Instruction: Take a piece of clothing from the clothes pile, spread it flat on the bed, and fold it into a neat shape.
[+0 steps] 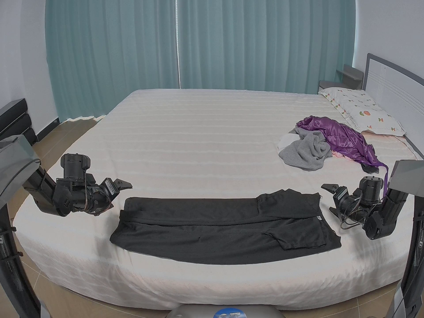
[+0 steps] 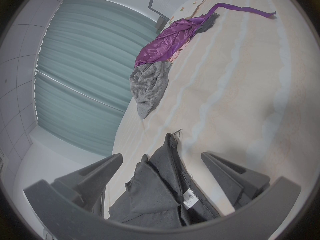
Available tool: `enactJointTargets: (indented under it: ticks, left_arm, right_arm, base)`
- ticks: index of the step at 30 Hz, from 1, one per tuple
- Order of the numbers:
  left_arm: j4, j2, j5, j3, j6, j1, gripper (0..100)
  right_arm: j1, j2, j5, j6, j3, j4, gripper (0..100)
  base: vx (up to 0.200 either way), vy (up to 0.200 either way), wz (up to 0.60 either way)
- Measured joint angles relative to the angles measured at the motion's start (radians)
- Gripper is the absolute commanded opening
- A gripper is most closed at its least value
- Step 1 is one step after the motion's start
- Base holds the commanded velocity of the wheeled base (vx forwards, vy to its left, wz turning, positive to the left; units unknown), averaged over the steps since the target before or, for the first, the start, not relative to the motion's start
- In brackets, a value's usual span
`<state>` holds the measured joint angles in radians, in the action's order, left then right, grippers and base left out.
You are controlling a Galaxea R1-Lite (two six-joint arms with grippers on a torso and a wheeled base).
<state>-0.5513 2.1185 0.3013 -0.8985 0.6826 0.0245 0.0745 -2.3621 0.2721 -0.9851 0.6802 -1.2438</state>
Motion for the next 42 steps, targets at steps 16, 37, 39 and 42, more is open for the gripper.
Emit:
enactJointTargets:
  ticks: [16, 37, 39, 42]
  left_arm:
    - [0.139, -0.102, -0.056, 0.133, -0.175, -0.161, 100]
    - [0.032, 0.006, -0.131, 0.137, -0.215, -0.138, 100]
    - [0.03, 0.007, -0.13, 0.137, -0.215, -0.136, 100]
    - [0.008, 0.013, -0.129, 0.139, -0.215, -0.132, 100]
  right_arm:
    - [-0.001, 0.004, 0.004, -0.001, -0.03, -0.004, 100]
    - [-0.004, 0.002, 0.003, 0.0, -0.031, -0.003, 100]
    - [-0.004, 0.002, 0.003, 0.0, -0.031, -0.003, 100]
    - [-0.004, 0.001, 0.004, 0.001, -0.031, -0.003, 100]
  base:
    - [0.0, 0.0, 0.0]
    - [0.0, 0.0, 0.0]
    - [0.0, 0.0, 0.0]
    - [0.0, 0.0, 0.0]
